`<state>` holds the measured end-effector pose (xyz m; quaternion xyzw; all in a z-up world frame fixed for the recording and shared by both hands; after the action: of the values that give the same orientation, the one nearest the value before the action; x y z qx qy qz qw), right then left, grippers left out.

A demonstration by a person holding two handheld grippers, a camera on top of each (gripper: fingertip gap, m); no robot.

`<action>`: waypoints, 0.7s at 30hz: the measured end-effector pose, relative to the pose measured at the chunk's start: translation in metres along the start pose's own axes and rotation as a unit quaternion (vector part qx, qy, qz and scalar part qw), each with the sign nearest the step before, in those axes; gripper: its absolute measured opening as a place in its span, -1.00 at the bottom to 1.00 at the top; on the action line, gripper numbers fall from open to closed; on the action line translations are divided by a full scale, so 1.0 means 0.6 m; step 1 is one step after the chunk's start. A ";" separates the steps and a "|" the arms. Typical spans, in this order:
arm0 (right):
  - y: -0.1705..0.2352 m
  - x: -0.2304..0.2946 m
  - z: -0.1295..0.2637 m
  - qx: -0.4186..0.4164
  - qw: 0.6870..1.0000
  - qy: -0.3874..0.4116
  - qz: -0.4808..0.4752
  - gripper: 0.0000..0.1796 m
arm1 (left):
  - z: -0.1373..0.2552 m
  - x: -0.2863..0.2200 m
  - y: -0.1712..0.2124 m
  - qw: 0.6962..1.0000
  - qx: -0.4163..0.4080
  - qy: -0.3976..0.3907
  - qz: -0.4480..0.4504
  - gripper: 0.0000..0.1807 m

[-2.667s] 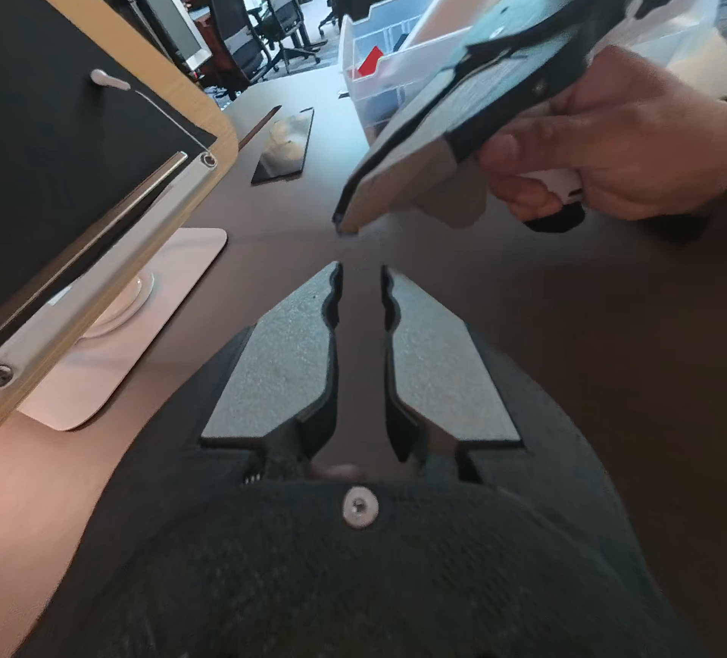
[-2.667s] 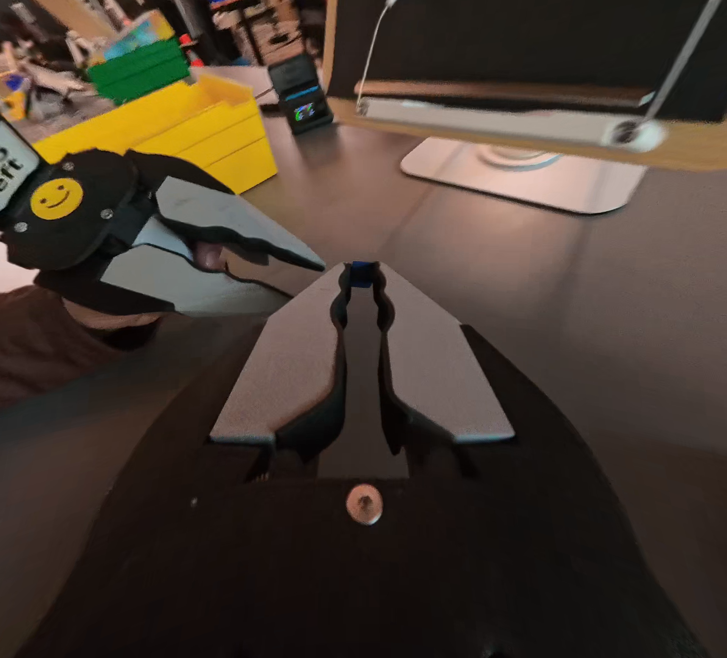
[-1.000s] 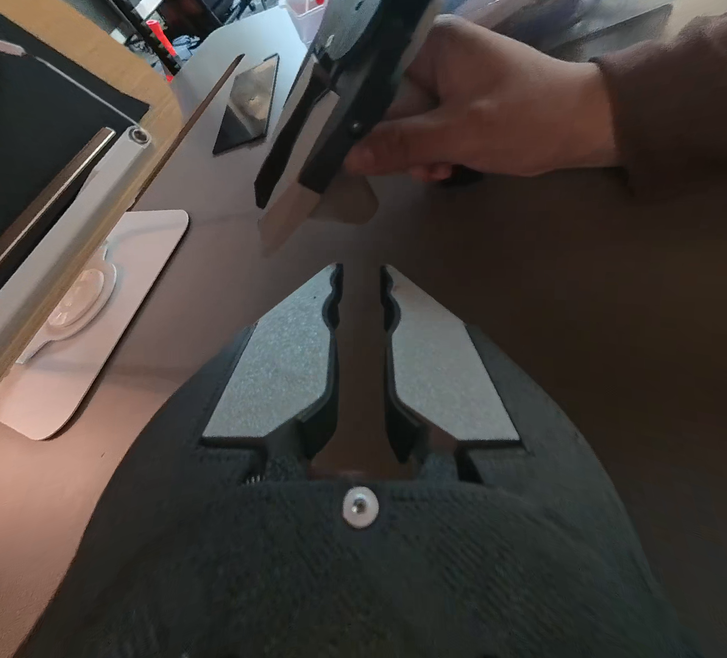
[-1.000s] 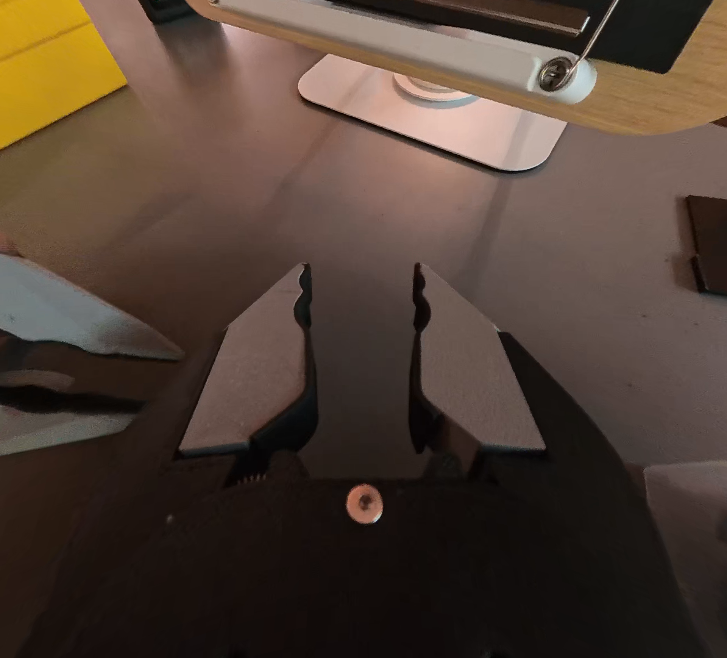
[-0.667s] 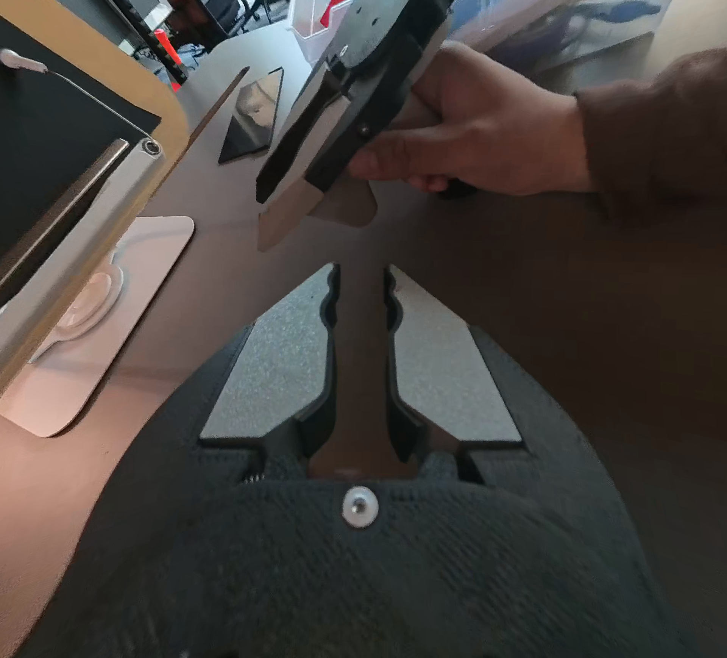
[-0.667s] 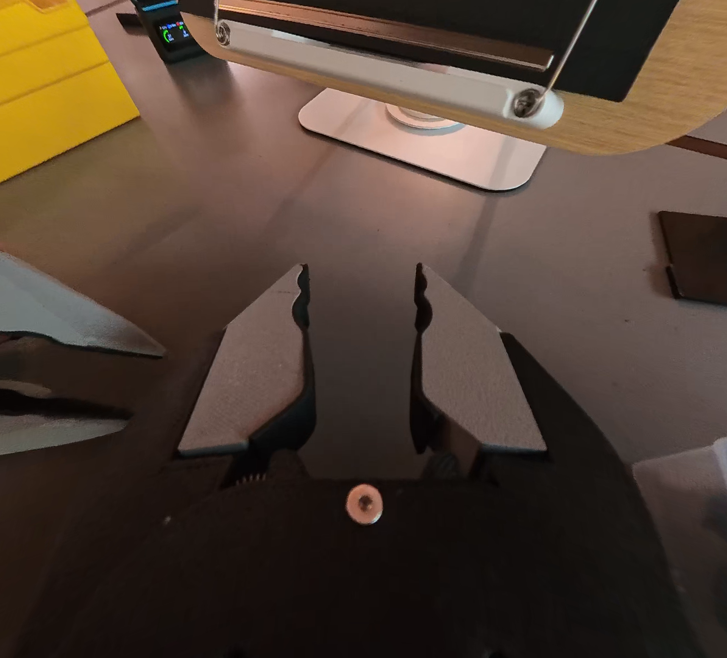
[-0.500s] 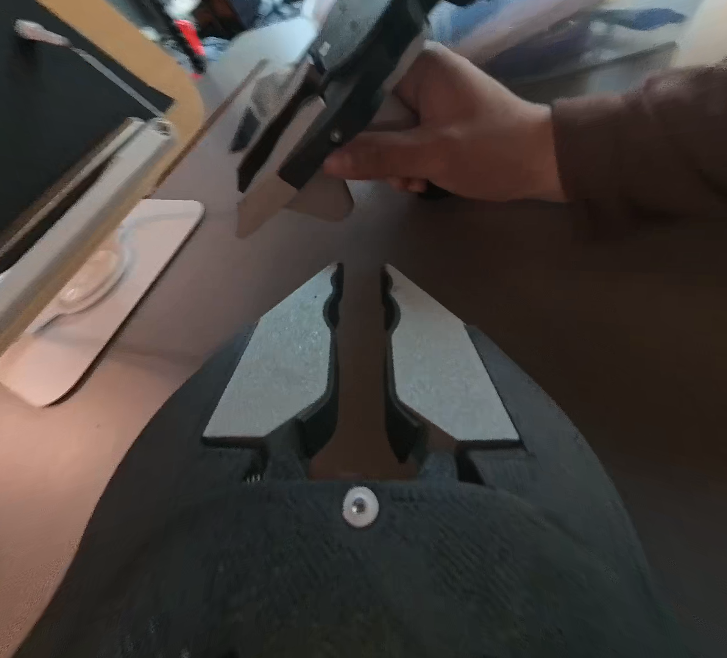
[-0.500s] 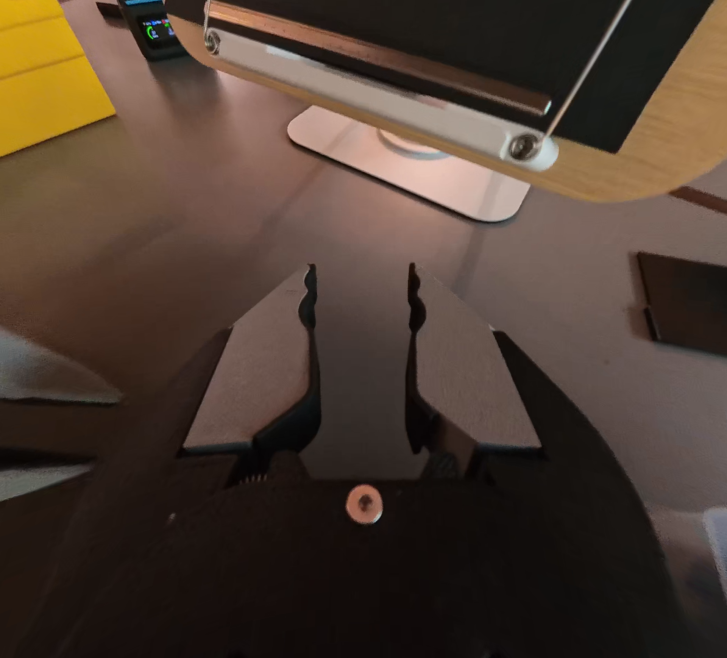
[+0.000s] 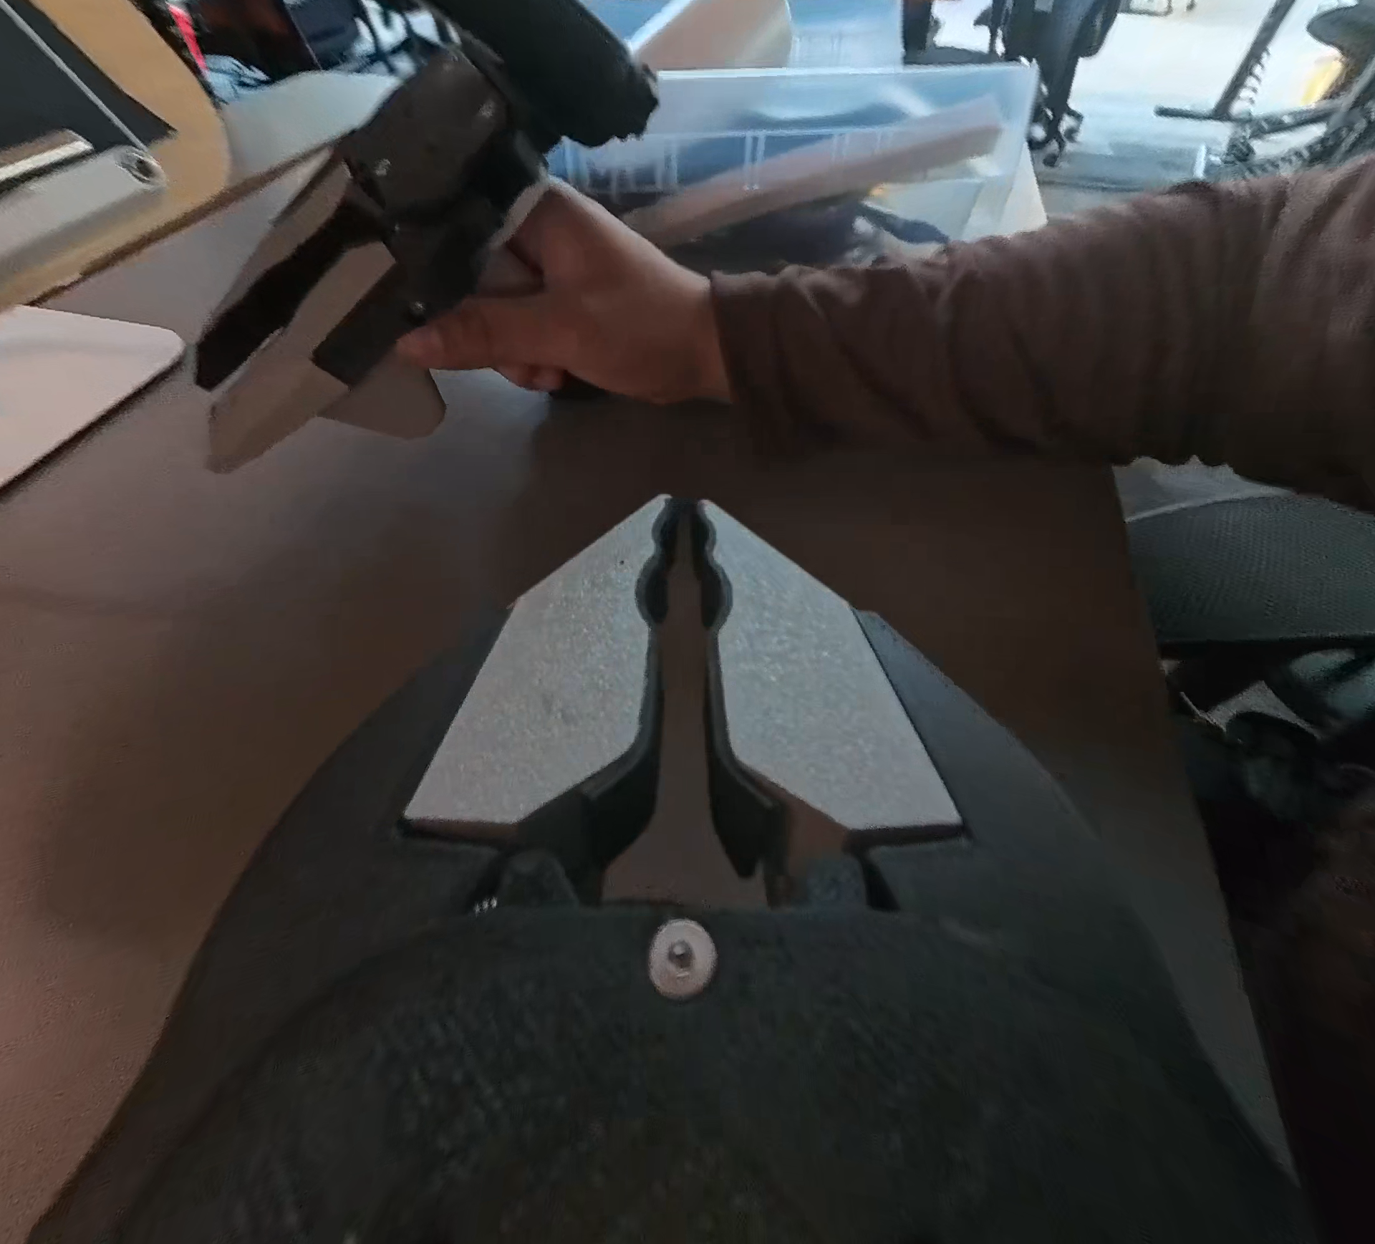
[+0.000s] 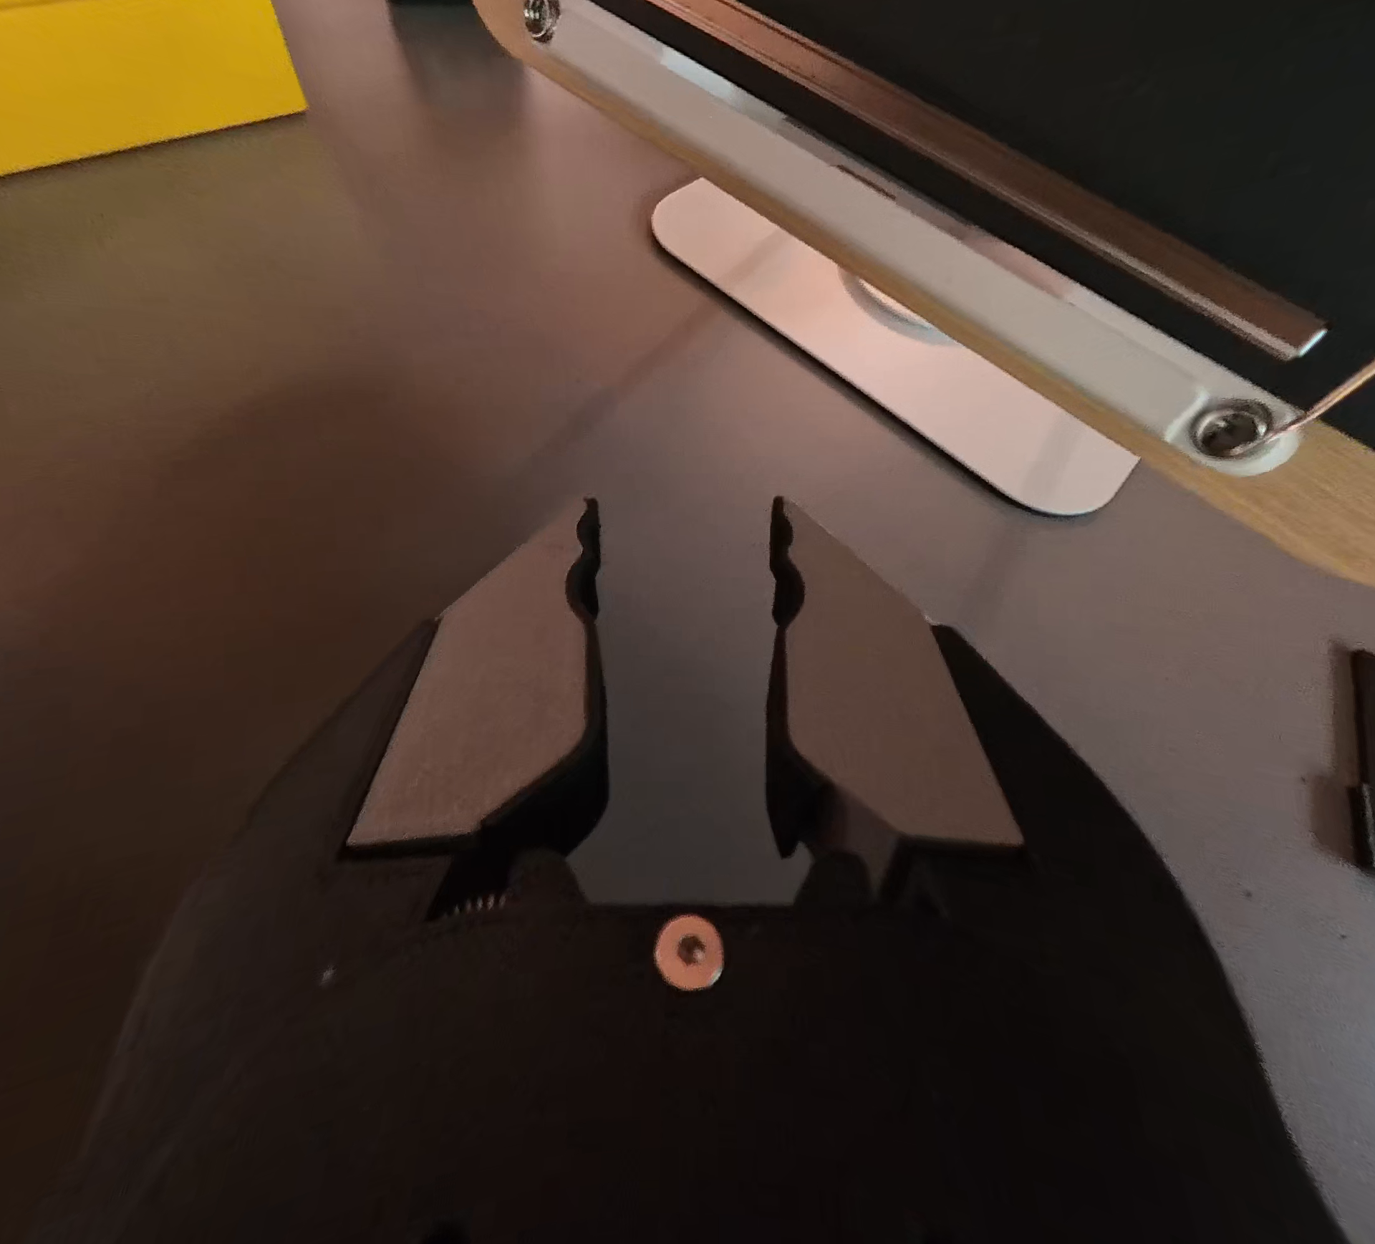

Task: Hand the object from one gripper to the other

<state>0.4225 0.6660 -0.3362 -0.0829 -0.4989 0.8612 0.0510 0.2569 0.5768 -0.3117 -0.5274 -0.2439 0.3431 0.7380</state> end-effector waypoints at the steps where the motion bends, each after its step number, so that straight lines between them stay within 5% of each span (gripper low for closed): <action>1: 0.001 0.004 0.005 -0.003 1.000 -0.008 -0.009 -0.52 | 0.000 -0.004 0.005 1.000 0.009 0.011 -0.004 -1.00; 13: -0.011 0.022 0.012 -0.029 0.999 -0.020 -0.017 -0.48 | 0.002 0.006 0.016 0.999 0.030 0.011 0.023 -0.81; 21: -0.022 0.012 0.021 -0.057 0.996 -0.032 -0.065 -0.42 | 0.010 0.033 0.039 0.988 0.094 -0.002 0.122 -0.23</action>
<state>0.4133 0.6631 -0.3194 -0.0260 -0.5529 0.8284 0.0861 0.2596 0.6005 -0.3321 -0.4809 -0.1457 0.4534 0.7362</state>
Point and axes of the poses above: each gripper's, where its closed fingertips meet, z back along the fingers, y out of its underside, x = y × z across the jaws, the point moved 1 cm from there along z, back along the fingers
